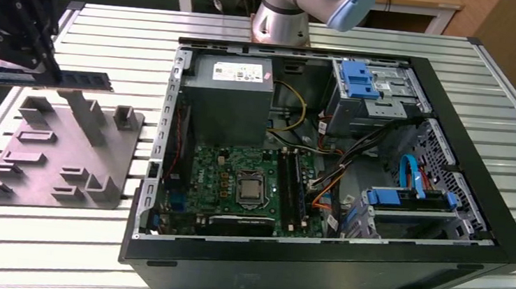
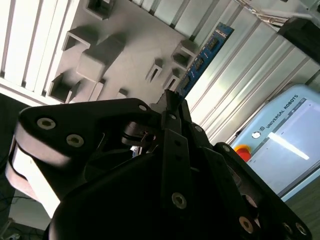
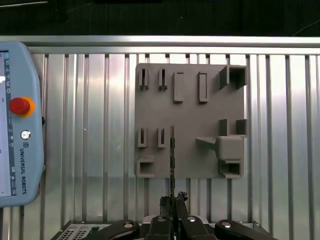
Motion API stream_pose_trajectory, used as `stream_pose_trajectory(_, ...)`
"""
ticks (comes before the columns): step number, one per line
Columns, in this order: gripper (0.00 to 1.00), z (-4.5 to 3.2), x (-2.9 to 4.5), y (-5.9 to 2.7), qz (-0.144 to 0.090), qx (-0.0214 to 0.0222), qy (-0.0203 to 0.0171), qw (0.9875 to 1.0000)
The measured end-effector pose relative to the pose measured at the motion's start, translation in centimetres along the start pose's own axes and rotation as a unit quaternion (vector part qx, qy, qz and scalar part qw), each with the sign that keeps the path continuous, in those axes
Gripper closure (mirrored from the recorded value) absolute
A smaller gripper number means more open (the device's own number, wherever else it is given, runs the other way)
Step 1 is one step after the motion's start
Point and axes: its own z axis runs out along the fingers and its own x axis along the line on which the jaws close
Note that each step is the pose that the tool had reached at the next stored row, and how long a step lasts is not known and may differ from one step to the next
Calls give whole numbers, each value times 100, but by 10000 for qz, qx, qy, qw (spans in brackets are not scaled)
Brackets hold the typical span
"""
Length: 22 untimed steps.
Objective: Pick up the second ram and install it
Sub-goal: 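Pick up the second ram and move it above second insertion slot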
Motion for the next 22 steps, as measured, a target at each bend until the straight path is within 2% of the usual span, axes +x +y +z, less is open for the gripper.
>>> stream_pose_trajectory(22, 86, -15, -13, -558, 0, 0, 1, 10000)
